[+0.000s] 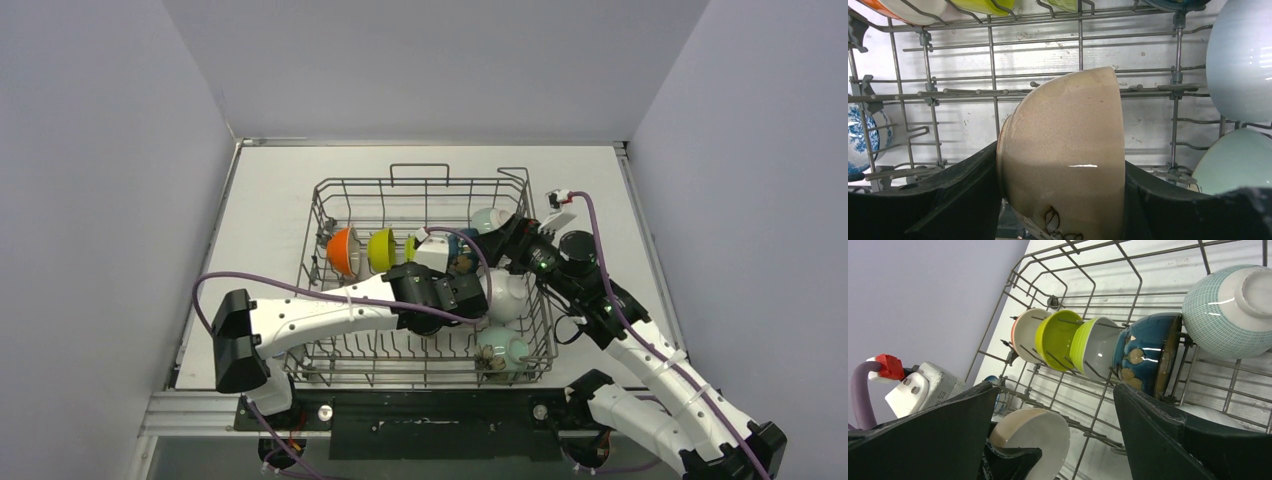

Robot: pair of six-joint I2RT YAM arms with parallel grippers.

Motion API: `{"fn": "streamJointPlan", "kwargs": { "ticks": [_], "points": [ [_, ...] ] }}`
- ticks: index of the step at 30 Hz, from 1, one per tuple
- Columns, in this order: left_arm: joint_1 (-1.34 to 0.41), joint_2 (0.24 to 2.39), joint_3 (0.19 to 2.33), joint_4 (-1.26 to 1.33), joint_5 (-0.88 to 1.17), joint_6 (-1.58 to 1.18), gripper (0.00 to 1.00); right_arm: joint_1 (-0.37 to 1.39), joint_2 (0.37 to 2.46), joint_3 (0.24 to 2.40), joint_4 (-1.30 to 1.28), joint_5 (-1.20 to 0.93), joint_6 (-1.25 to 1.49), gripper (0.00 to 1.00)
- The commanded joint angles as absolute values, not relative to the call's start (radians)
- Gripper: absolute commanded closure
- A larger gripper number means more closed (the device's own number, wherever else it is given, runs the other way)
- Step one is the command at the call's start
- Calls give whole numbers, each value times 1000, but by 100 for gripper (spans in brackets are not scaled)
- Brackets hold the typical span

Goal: Load the bowls into the dish rack
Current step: Place the bowl in the dish rack.

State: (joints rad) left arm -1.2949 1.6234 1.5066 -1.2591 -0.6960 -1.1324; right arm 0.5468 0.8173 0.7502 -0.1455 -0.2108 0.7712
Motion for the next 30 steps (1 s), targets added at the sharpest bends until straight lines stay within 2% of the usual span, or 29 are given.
{"fn": "streamJointPlan", "kwargs": {
  "ticks": [1, 12, 16, 27, 28, 30],
  "points": [
    [-1298, 1666, 1582, -1340, -708, -1254, 100, 537, 818, 781, -131, -218, 761, 10],
    [-1317, 1750, 1657, -1400, -697, -1289, 100, 531, 816, 776, -134, -223, 759, 10],
    [-1318, 1723, 1616, -1303, -654, -1240, 88, 531, 819, 774, -129, -228, 761, 10],
    [-1318, 1689, 1571, -1185, -590, -1133, 72, 530, 823, 773, -126, -231, 761, 10],
    [-1319, 1690, 1574, -1180, -583, -1127, 64, 530, 824, 773, -126, -232, 761, 10],
    [-1319, 1685, 1572, -1174, -577, -1121, 61, 531, 824, 775, -124, -232, 760, 10]
  ]
}}
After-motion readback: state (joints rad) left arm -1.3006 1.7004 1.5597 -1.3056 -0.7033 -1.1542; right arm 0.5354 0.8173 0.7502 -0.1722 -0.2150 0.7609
